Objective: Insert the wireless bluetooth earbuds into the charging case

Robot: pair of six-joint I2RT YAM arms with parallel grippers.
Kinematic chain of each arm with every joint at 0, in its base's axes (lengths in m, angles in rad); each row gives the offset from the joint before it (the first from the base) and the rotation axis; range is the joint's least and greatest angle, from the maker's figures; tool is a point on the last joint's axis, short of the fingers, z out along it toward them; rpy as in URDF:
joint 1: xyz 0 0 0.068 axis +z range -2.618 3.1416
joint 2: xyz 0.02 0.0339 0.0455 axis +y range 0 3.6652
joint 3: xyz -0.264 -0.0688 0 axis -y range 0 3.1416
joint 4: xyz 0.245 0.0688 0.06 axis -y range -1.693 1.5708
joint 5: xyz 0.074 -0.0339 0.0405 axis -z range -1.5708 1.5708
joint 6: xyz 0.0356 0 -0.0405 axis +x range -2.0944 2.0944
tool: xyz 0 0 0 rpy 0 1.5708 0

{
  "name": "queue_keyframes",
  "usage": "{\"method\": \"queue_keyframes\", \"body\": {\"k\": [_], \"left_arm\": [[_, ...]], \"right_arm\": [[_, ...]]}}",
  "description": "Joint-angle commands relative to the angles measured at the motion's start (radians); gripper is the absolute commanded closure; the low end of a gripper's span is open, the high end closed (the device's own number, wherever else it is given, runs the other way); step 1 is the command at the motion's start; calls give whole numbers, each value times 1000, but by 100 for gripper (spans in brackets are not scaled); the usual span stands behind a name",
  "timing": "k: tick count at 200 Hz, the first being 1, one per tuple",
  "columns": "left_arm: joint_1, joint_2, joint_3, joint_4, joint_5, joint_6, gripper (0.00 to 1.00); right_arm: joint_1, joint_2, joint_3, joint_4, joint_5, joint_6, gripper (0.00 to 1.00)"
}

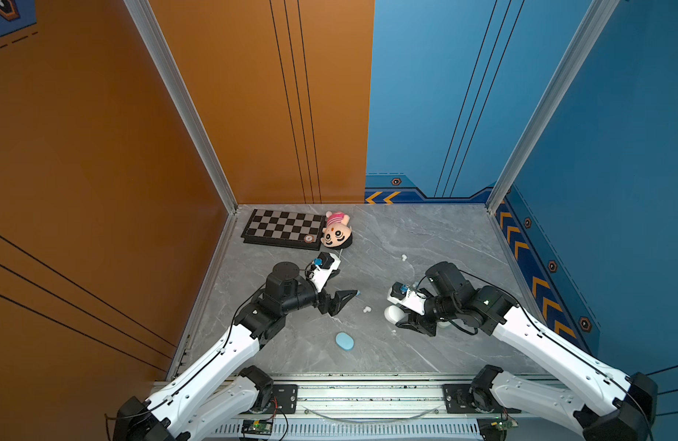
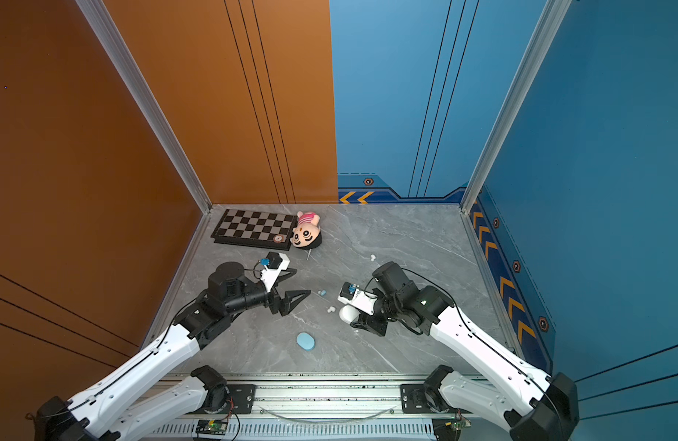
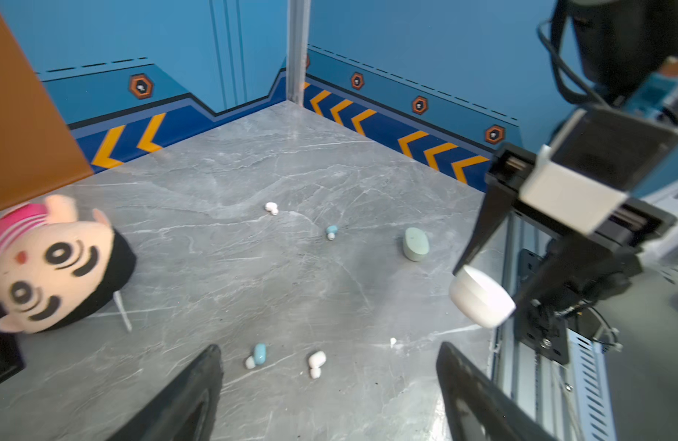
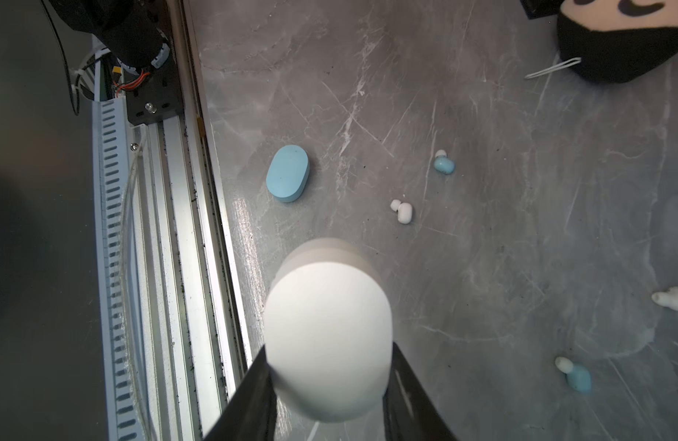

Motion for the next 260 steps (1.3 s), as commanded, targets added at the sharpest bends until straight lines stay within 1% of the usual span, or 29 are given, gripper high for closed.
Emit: {"method": "queue_keyframes", "body": {"k": [1,3,5,7,36,58,86,148,167,217,229,260], "left_arm": [[-66,23,24,22,157,38,13],[-72,27,25,22,161,43,13],[-78,31,25,22,164,47,16],[-85,35,27,22,167,51,17],[-161,115,56,21,200,104,18],[-208,164,79,19,193,162,21],[-248,209,111,19,206,200,25],[-248,245,131,27,242,235,33],[-247,252,144,12,245,248,39],[-247,258,159,-16,249,259,52],[-246,256,159,-31,253,264,52],[-240,245,157,-80,260,290,45]], "right_arm": [[-37,11,64,-89,-105,-73,71],[-39,11,68,-89,-109,-74,71],[-42,11,71,-89,-112,-74,71],[-44,13,74,-89,-116,-77,71],[-53,50,121,-92,-155,-82,75],[-47,83,155,-104,-190,-97,75],[-20,106,181,-123,-207,-118,75],[29,100,176,-124,-219,-125,75],[35,99,173,-123,-215,-126,75],[41,114,192,-122,-215,-116,75],[41,120,197,-121,-215,-111,75],[41,122,209,-121,-209,-106,75]]}}
